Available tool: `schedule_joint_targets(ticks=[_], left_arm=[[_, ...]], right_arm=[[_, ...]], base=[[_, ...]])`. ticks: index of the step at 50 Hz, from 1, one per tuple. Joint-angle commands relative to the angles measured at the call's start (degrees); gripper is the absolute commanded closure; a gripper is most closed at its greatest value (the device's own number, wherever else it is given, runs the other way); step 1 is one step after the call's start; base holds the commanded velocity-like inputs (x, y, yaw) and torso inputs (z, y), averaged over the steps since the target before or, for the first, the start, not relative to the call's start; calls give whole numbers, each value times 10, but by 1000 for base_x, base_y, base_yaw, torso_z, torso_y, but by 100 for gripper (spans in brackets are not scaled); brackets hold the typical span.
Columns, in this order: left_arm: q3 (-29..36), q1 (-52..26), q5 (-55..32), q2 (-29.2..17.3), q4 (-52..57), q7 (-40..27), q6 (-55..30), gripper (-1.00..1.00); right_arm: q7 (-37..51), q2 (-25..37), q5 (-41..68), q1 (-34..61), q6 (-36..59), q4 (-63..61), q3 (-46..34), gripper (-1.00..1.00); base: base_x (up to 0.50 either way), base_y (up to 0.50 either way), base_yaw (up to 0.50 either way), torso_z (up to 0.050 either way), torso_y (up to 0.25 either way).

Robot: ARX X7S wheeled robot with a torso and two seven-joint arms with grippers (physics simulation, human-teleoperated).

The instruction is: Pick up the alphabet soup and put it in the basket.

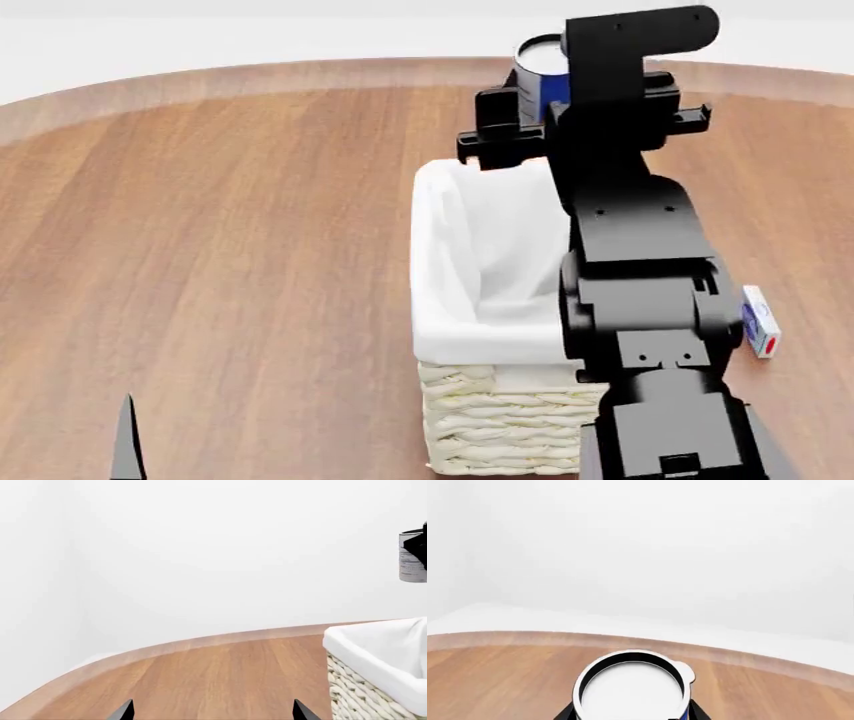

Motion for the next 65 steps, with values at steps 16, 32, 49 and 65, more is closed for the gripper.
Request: schedule_joint_targets(ticks=[16,32,49,65], left_arm=[[1,0,-4,-3,-10,-3,9,-100],[-1,0,-7,-6,-13,-5,13,-100],[3,-1,-8,-7,-13,-8,12,-100],[4,-3,-10,-9,-12,-10,10,-100]], right_arm=[[-24,-21,-103,13,116,53,69,100],[-23,-16,-113,-20,128,53,99,100],[-24,-14,-115,-52,129,53,108,100],[-27,-14,-115,-67,127,53,109,100]], base=[[0,0,0,0,1],[0,0,0,1,1],[0,0,0,0,1],[0,0,0,0,1]])
